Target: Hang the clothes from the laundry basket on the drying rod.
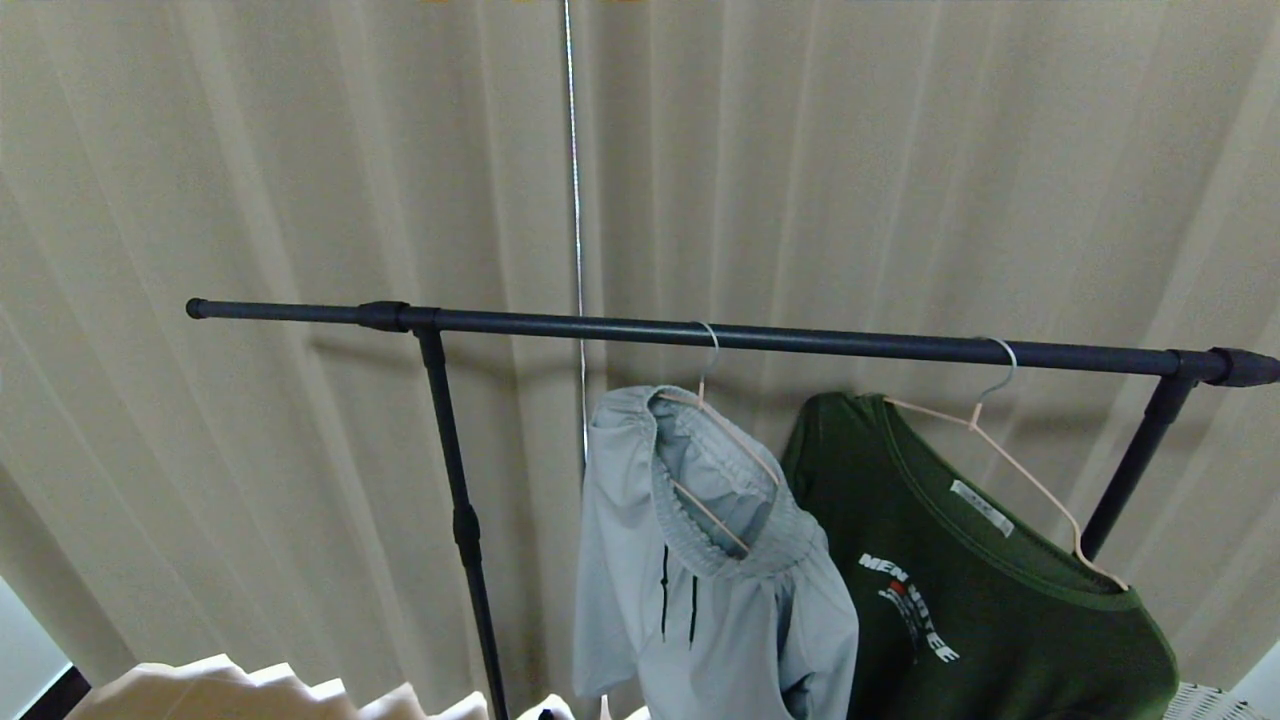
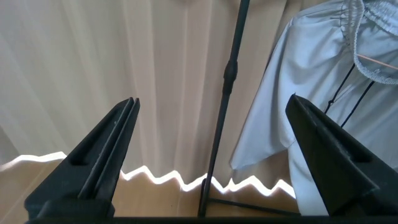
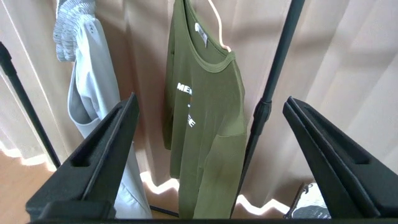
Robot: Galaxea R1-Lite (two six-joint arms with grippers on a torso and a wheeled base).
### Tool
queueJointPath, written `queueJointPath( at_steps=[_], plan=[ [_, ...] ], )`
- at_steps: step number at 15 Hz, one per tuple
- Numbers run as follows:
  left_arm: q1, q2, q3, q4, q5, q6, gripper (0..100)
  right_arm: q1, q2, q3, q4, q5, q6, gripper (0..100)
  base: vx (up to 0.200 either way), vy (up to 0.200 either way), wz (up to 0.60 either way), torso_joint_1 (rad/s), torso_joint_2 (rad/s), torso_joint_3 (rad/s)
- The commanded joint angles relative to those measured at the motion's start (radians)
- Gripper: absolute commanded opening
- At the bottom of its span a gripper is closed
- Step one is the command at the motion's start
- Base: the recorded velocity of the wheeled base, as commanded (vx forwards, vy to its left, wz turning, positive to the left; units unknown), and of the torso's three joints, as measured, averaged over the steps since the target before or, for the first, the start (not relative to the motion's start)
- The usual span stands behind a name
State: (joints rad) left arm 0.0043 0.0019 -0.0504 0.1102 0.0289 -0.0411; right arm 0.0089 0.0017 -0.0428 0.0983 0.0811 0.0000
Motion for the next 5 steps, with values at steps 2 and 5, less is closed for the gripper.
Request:
queueJointPath(
  at_steps=[2, 5],
  plan=[
    [0.000, 0.000, 0.000, 0.000, 0.000, 0.000, 100, 0.000, -0.002, 0.000, 0.000, 0.000, -0.002, 100, 0.000, 0.000, 0.00, 0.000, 0.00, 0.000],
    [0.000, 0.000, 0.000, 0.000, 0.000, 0.000, 100, 0.000, -0.002, 0.000, 0.000, 0.002, -0.002, 100, 0.000, 0.000, 0.00, 0.000, 0.00, 0.000]
  ],
)
